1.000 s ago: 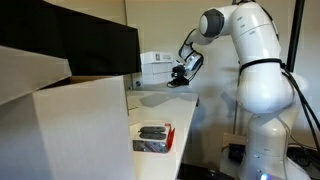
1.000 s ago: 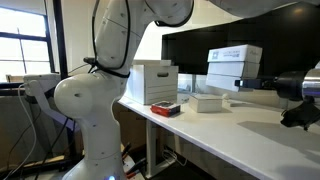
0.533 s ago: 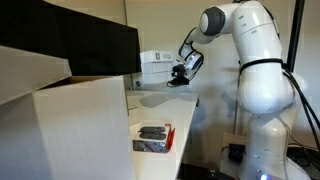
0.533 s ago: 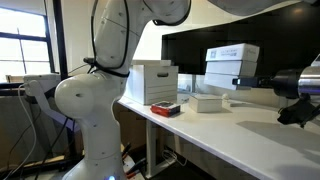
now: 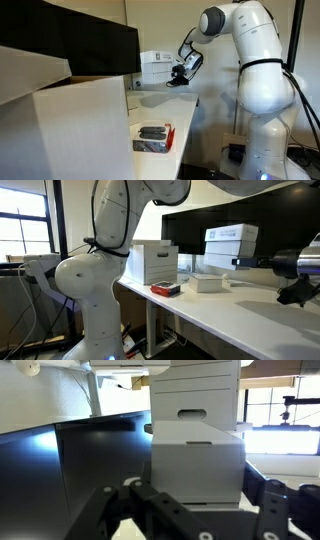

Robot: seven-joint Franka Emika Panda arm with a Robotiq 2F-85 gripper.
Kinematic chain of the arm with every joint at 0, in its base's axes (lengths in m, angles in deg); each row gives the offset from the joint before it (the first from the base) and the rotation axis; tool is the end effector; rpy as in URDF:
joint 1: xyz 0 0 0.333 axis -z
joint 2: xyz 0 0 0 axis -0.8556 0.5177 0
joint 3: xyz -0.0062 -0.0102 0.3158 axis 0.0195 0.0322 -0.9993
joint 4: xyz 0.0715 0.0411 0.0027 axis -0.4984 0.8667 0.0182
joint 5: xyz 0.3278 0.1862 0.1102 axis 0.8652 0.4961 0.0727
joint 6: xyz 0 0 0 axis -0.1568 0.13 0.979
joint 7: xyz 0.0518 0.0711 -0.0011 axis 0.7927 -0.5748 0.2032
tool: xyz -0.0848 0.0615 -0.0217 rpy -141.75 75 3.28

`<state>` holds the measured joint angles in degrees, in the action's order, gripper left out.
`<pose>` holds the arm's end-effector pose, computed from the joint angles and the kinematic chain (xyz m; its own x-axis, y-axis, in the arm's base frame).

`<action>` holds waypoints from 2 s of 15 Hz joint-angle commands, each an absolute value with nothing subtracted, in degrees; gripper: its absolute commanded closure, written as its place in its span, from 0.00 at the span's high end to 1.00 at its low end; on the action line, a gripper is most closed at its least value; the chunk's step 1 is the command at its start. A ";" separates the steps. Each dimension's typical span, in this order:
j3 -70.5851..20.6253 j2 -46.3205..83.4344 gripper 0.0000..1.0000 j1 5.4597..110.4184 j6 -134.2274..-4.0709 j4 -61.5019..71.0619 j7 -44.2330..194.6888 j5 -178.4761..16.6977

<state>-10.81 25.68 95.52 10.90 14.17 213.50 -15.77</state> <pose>0.4199 -0.3509 0.3706 0.0876 0.0623 0.9942 0.9829 -0.1679 -0.0760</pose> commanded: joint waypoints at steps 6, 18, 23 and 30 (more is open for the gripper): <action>-10.04 25.98 0.58 94.87 11.10 14.29 213.64 -15.57; -10.96 29.43 0.58 94.81 13.79 9.97 215.65 -17.57; -11.58 30.49 0.58 94.93 15.43 7.93 216.46 -19.63; -12.34 31.87 0.58 95.19 18.64 5.87 216.88 -21.67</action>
